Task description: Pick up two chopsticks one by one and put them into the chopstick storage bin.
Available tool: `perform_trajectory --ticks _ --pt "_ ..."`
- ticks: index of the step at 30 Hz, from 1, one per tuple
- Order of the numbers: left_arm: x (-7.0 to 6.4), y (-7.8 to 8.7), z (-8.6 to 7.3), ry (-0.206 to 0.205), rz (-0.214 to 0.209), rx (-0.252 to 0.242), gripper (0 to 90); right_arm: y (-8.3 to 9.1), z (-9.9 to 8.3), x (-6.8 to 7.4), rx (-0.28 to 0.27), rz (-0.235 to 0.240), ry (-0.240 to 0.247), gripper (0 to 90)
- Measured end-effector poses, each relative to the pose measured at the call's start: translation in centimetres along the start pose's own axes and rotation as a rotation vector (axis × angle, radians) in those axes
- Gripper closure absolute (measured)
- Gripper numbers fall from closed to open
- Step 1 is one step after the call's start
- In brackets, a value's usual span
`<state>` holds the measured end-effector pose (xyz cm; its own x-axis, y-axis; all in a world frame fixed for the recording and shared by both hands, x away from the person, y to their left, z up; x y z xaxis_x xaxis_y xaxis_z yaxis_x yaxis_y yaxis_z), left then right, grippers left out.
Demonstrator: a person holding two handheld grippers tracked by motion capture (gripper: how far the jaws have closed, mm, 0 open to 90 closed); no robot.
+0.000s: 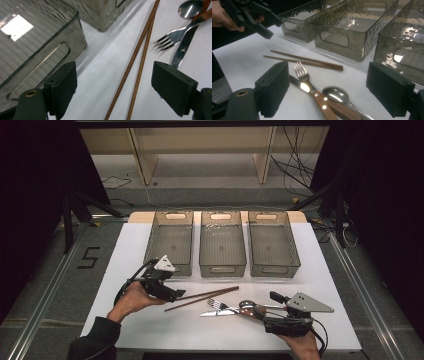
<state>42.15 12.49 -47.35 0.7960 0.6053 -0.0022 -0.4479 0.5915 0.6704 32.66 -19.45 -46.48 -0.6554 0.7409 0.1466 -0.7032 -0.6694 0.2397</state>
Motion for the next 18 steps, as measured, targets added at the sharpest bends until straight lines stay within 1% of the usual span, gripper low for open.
perform_trajectory --ticks 3,4,5,6,7,9,11,12,13,14,15,16,17,18 --pt "-0.1 -1.0 -0.1 -0.023 -0.028 0.05 25.6 -0.1 0.0 0.0 0.003 0.004 -0.001 19.5" --pt "-0.1 -1.2 -0.1 -0.031 -0.03 0.071 25.6 -0.1 0.0 0.0 0.003 0.004 -0.001 19.5" --pt "-0.1 -1.6 -0.2 -0.049 -0.035 0.101 27.9 -0.1 -0.1 0.0 0.005 0.004 -0.001 19.4" --pt "-0.1 -1.9 -0.2 -0.065 -0.034 0.119 29.2 -0.1 -0.1 0.0 0.005 0.007 -0.002 19.5" --pt "-0.1 -2.1 -0.2 -0.07 -0.032 0.126 30.5 -0.1 -0.1 0.0 0.006 0.007 0.0 19.4" --pt "-0.3 -2.6 -0.2 -0.084 -0.052 0.159 31.6 -0.1 -0.1 0.1 0.007 0.007 0.001 19.4" --pt "-0.3 -3.0 -0.2 -0.113 -0.061 0.193 35.0 -0.1 -0.1 0.0 0.009 0.008 0.0 19.5" --pt "-0.4 -3.2 -0.2 -0.11 -0.066 0.197 35.0 -0.1 -0.1 0.0 0.009 0.008 0.0 19.5" --pt "-0.5 -3.4 -0.2 -0.117 -0.076 0.206 37.6 -0.1 -0.1 0.0 0.01 0.009 -0.002 19.5" --pt "-0.4 -3.5 -0.2 -0.123 -0.079 0.213 37.6 -0.1 -0.1 0.0 0.01 0.009 -0.002 19.5" --pt "-0.5 -3.7 -0.3 -0.123 -0.083 0.215 40.8 -0.1 -0.1 0.0 0.012 0.009 -0.002 19.5" --pt "-0.5 -3.8 -0.3 -0.124 -0.087 0.217 40.8 -0.1 -0.1 0.0 0.012 0.009 -0.002 19.5" --pt "-0.5 -3.9 -0.4 -0.128 -0.099 0.231 43.2 -0.2 -0.2 0.0 0.013 0.011 -0.004 19.5" --pt "-0.5 -4.0 -0.4 -0.124 -0.097 0.228 44.0 -0.2 -0.2 0.0 0.014 0.011 -0.004 19.5"
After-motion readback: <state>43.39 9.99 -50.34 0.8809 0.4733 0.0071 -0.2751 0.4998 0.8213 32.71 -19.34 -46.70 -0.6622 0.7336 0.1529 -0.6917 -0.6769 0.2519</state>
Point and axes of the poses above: each handheld gripper's, and its own axes: y roughly backward along the jaws, z roughly out of its top, x roughly to its left, the point moved 6 cm from there along -y, roughly forward along the jaws, and after that the axes turned 9 degrees about -x, right-handed, at the moved point
